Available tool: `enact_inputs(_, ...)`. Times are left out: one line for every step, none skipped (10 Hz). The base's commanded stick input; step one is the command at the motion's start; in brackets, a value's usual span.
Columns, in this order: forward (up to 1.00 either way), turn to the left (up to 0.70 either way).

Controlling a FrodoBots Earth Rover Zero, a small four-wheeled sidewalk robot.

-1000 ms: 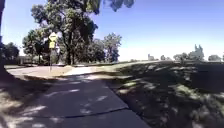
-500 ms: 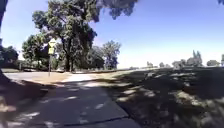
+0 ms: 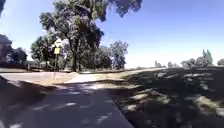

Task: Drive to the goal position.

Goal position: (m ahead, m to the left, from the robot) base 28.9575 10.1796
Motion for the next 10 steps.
enact_inputs(0.85,0.0)
enact_inputs(0.85,0.0)
enact_inputs(0.85,0.02)
enact_inputs(0.85,0.3)
enact_inputs(0.85,0.34)
enact_inputs(0.85,0.34)
enact_inputs(0.85,0.34)
enact_inputs(0.85,0.34)
enact_inputs(0.85,0.34)
enact_inputs(0.85,0.34)
